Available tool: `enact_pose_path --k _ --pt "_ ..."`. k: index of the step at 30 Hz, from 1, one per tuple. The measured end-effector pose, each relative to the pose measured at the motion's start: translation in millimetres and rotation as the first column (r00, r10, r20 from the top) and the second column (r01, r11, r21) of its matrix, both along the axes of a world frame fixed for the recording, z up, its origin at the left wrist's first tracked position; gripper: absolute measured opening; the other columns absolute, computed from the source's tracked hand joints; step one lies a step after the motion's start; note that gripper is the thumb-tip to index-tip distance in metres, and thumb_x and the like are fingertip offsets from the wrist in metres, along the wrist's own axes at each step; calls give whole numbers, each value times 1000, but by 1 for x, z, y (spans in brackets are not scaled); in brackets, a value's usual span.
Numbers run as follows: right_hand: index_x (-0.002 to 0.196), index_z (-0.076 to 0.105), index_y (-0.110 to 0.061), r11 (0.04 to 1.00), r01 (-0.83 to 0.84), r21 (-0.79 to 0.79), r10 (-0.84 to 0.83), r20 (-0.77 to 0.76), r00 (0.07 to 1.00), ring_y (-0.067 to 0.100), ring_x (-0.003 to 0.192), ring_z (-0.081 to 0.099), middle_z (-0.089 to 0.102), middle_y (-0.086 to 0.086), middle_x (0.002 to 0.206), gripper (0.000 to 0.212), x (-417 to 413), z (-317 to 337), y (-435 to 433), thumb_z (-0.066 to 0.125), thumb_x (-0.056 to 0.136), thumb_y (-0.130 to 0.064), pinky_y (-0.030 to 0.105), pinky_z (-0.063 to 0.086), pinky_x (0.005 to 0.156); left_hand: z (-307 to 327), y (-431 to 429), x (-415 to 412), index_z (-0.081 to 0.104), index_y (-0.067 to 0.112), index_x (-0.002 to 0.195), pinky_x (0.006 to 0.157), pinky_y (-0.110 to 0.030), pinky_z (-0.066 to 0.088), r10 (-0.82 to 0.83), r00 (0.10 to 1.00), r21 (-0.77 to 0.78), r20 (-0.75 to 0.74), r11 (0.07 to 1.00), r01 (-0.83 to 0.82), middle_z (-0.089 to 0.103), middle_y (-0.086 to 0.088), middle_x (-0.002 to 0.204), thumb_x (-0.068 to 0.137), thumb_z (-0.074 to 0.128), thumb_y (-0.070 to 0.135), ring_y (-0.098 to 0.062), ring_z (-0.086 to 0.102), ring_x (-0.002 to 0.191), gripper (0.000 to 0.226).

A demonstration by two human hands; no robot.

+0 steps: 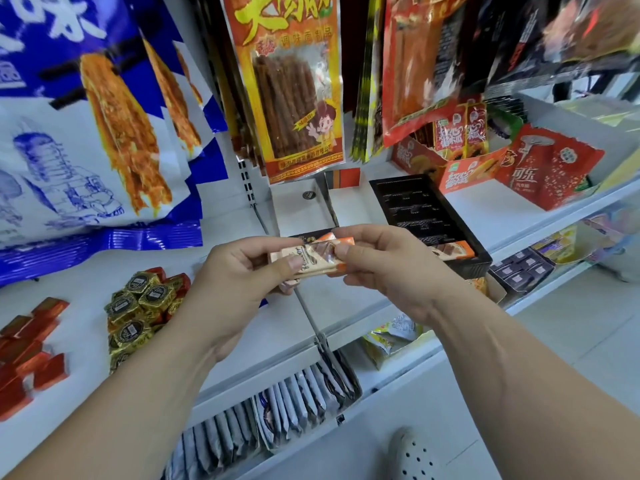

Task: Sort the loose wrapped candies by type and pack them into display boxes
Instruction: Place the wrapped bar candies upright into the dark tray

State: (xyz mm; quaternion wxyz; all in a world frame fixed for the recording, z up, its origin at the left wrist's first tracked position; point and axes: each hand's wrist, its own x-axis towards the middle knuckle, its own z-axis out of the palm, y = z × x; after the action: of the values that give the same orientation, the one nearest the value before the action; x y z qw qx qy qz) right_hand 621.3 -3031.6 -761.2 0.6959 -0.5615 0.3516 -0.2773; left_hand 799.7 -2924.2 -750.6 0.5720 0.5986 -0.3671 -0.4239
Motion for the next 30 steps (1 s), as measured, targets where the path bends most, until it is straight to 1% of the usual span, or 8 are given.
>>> enact_pose_path --k 5,10,13,15,18,21,24,30 --pt "109 71 -4 996 90 16 -91 82 993 17 76 70 71 16 93 20 -13 10 -8 67 91 -10 21 53 65 14 -18 -16 66 22 117 90 -51 53 -71 995 -11 68 997 72 76 -5 98 86 67 12 -35 69 93 33" --pt "100 72 -4 872 488 -23 -487 53 872 16 75 69 76 15 89 17 -46 15 -31 71 88 -15 21 54 62 6 -50 -46 61 33 124 72 -27 55 -96 939 -4 329 995 104 70 12 108 87 71 27 -13 66 86 39" --pt "95 71 -4 718 687 -112 -694 -31 719 12 59 68 73 9 78 14 -73 13 -43 73 86 -15 23 55 53 -12 -66 -70 58 33 128 74 -25 49 -163 763 59 625 985 162 58 17 112 86 70 38 -10 59 82 45" --pt "87 71 -7 648 751 -128 -761 -75 644 14 62 70 70 7 75 9 -88 8 -49 74 85 -15 28 59 54 -27 -75 -85 55 31 133 89 -26 45 -242 613 107 752 963 249 51 15 127 86 68 43 -14 57 102 50" --pt "94 72 -8 612 774 -166 -791 -152 593 17 75 69 69 6 83 18 -102 -1 -58 75 84 -22 39 62 73 -47 -85 -97 50 35 139 112 -30 33 -334 484 198 809 930 311 34 14 152 86 64 52 -11 38 134 57" --pt "89 71 -12 618 768 -167 -786 -158 598 16 70 68 70 5 84 9 -106 -6 -61 73 87 -20 40 62 75 -61 -87 -102 53 37 137 113 -30 25 -271 422 159 865 946 283 34 15 154 90 60 50 -13 32 139 49" --pt "66 70 -23 639 736 -224 -769 -189 611 23 76 71 72 2 76 20 -105 -8 -63 73 86 -22 46 61 78 -68 -85 -101 60 35 129 110 -23 20 -186 428 75 884 962 262 42 14 149 91 60 45 -13 34 136 40" --pt "84 76 -17 688 604 -402 -722 -297 625 28 78 69 70 5 76 16 -98 -13 -68 72 82 -32 44 58 66 -81 -84 -89 71 27 110 97 -17 36 -143 550 -45 823 948 314 52 12 134 86 72 33 -5 51 118 25"
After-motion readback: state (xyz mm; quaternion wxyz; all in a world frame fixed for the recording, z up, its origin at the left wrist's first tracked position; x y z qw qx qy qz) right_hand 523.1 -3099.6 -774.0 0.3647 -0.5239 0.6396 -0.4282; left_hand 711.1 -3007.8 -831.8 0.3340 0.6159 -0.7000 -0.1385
